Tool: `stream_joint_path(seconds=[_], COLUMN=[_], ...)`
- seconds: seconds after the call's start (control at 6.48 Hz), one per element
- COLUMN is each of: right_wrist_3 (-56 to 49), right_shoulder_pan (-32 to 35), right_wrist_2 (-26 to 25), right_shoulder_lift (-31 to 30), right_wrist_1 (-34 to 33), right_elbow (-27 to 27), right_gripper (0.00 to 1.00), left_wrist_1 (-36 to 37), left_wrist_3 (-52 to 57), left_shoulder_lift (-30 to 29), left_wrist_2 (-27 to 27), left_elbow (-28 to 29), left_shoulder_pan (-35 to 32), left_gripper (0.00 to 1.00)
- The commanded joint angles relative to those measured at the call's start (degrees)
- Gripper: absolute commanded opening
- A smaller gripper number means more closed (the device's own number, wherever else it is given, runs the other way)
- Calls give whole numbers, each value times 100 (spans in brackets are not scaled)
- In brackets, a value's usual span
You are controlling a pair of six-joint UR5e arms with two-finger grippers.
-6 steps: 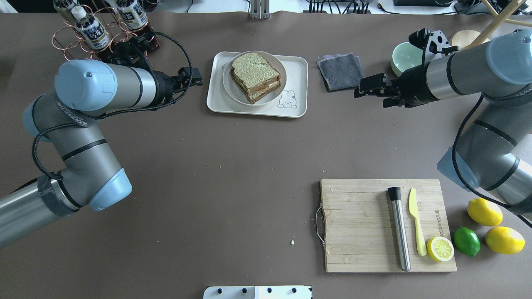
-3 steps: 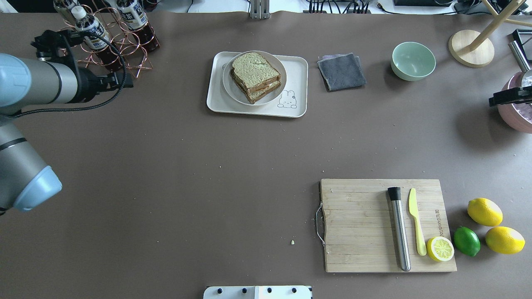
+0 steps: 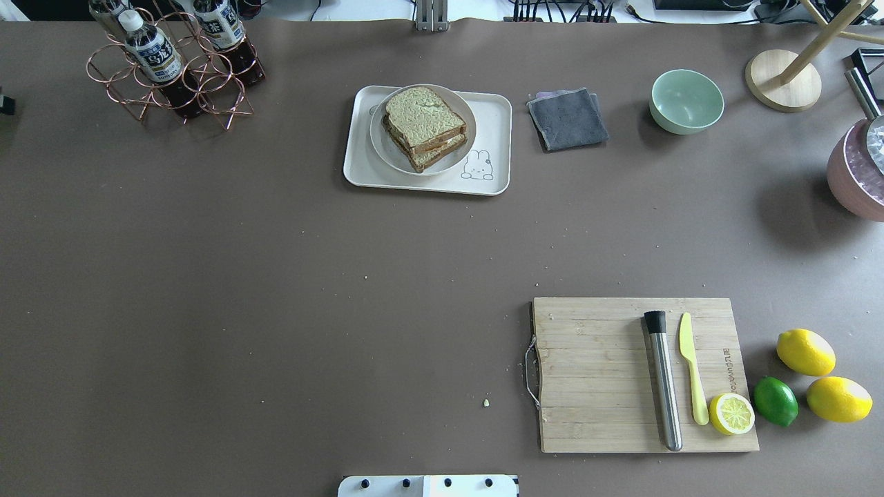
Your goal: Make sandwich and place on tray
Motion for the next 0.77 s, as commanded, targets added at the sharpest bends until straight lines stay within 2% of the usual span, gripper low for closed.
stream_joint_path(seconds=[0.0, 0.15, 0.31, 0.46, 0.62], right_wrist_3=[-321, -304, -269, -260, -260], right_shoulder_pan=[324, 325, 325, 325, 316], right_wrist_2=[1071, 1103, 1243, 1636, 1640], right_shoulder_lift=[10, -60, -104, -104, -104], right_wrist_1=[-270, -261, -226, -191, -200], right_elbow=[-181, -235, -418, -646, -666], right_gripper=[100, 100, 100, 100, 100], left_wrist_1=[1164, 1542, 1633, 1546, 1537], left_wrist_3=[1884, 2916, 3449, 3454, 3445], left_shoulder_lift=[89, 107, 160, 439, 581], left_wrist_2=[-455, -463, -768, -1102, -1114], left_elbow=[57, 380, 757, 891, 867], left_shoulder_pan=[-1016, -1402, -1580, -1590, -1590], left_gripper=[97, 97, 97, 97, 97])
